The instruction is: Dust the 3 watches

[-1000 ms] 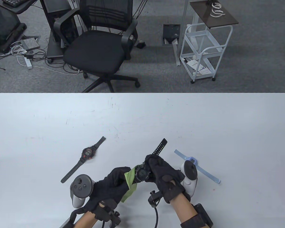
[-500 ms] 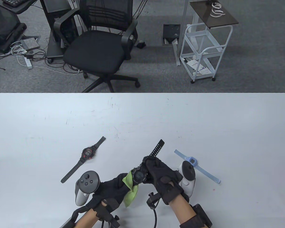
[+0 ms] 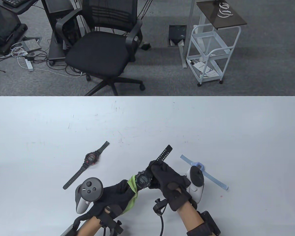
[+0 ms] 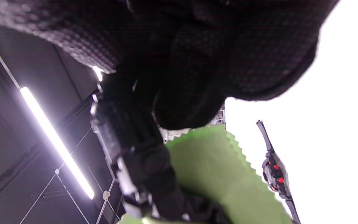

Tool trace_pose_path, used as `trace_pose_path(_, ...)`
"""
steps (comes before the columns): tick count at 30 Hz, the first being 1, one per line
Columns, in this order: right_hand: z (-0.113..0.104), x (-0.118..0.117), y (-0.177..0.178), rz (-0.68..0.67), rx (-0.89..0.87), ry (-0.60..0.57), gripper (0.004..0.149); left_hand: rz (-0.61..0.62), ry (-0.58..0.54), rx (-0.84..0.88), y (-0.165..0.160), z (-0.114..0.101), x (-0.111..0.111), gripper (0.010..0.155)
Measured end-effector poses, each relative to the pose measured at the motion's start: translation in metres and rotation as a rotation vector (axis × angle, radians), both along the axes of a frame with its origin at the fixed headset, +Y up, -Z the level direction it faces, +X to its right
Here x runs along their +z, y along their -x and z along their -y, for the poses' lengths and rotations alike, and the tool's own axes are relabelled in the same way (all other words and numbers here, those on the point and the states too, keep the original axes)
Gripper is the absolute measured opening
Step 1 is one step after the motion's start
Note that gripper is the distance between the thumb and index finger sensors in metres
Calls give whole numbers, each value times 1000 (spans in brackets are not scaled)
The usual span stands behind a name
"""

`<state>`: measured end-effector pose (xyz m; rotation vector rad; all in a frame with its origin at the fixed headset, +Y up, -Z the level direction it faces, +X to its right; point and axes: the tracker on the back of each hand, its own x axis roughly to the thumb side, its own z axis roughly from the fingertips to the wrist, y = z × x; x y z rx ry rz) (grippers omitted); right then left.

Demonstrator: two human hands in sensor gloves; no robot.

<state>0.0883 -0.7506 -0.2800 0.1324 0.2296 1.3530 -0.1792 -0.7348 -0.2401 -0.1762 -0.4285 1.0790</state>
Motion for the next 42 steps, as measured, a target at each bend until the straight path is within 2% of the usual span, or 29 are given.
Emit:
trace_pose_path(11, 1, -1, 0, 0, 7, -23, 47, 55, 37, -17, 0, -2, -3, 48)
trace_pose_path(20, 0, -2, -1, 9, -5, -23, 46, -49, -7, -42, 8, -2, -2, 45)
trace_pose_path(29, 0, -1, -2, 19, 5, -37, 46, 32, 41, -48, 4, -2, -4, 47)
trace_pose_path(36, -1, -2, -3, 26, -10, -42, 46, -45, -7, -63, 9, -3, -3, 43)
trace_pose_path(42, -1, -1, -4, 33, 0, -41, 46, -27, 4, -66, 9, -3, -4, 43)
